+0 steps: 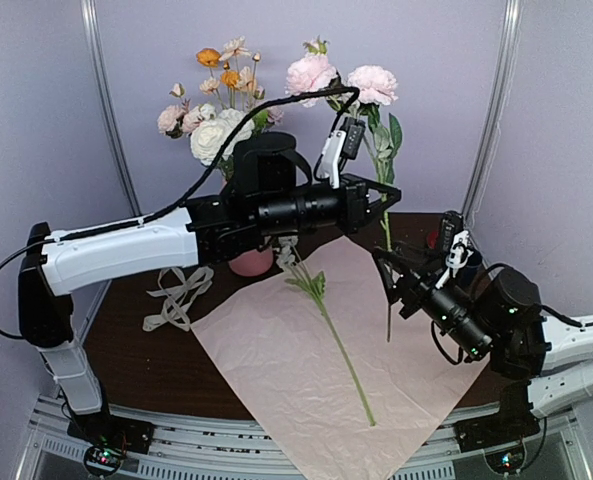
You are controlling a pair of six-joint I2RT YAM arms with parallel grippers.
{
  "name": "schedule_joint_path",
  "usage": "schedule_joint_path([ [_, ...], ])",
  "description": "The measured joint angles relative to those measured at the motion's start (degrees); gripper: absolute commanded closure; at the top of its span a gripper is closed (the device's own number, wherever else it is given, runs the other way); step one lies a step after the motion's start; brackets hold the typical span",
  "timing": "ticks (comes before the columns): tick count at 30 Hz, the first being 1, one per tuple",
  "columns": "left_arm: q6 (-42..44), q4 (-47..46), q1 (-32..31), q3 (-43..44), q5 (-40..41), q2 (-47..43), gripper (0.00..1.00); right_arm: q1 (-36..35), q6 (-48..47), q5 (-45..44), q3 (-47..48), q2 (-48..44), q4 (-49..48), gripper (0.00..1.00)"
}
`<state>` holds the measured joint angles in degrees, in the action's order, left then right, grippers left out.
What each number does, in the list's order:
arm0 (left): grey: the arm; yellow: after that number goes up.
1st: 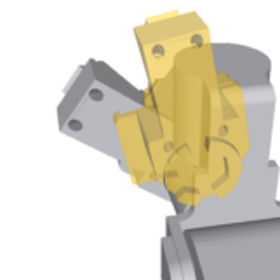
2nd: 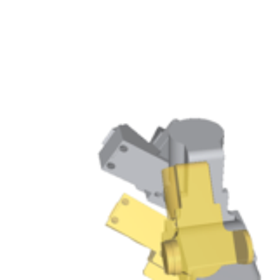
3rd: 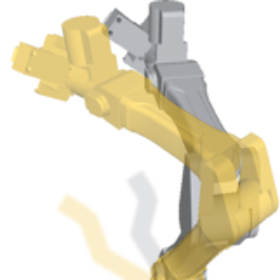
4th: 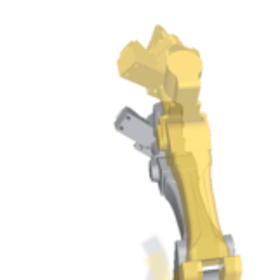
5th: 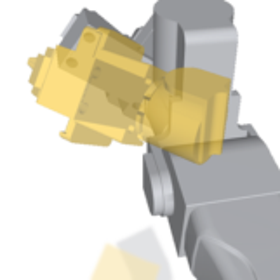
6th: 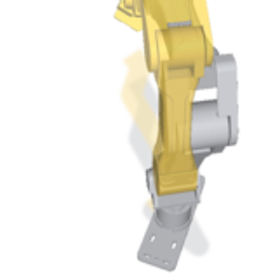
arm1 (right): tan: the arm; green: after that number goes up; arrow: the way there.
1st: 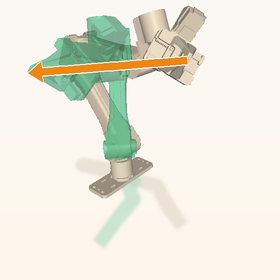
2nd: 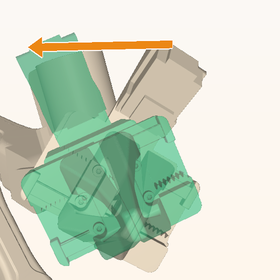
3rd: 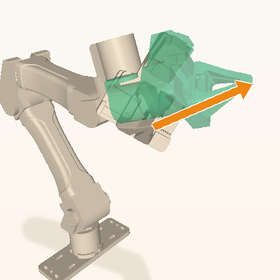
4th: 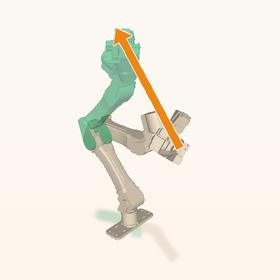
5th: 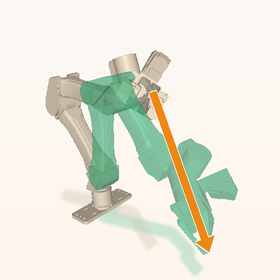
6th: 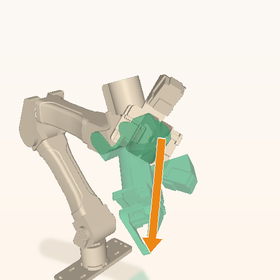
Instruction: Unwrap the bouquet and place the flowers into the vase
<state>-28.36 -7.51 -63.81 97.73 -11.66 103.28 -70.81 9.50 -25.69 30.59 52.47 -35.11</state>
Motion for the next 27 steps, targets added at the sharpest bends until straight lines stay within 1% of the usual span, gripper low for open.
schedule_joint_path([
  [3,2.60,2.95,0.00,0.00,2.16,-2.25,1.00,-0.17,0.42,0.11,1.16,-0.09,2.58,0.10],
  [5,4.90,5.77,-0.02,-0.04,4.70,-4.76,1.00,-0.20,0.24,-0.04,2.14,-0.42,4.28,0.02],
  [6,6.32,7.21,-0.04,-0.39,6.64,-6.60,1.00,-0.20,0.48,-0.31,2.40,-0.76,4.96,0.00],
  [9,10.69,11.23,-0.11,-1.14,12.76,-13.46,1.00,-0.20,-0.28,-1.60,2.89,-2.34,6.64,0.00],
  [14,17.31,14.93,-0.11,-1.07,23.26,-24.20,1.00,-0.20,-0.81,-4.52,2.91,-3.63,7.96,0.00],
  [20,23.63,17.31,0.55,-2.27,36.24,-32.33,1.00,0.39,-1.20,-6.60,2.91,-3.23,8.61,0.00],
  [24,26.45,19.26,4.96,-3.45,40.57,-34.45,1.00,0.72,-1.18,-7.17,2.93,-1.73,8.59,0.00],
  [27,27.26,20.37,9.33,-3.78,41.59,-34.58,1.00,0.87,-1.16,-7.39,2.93,-0.44,8.61,0.00],
])
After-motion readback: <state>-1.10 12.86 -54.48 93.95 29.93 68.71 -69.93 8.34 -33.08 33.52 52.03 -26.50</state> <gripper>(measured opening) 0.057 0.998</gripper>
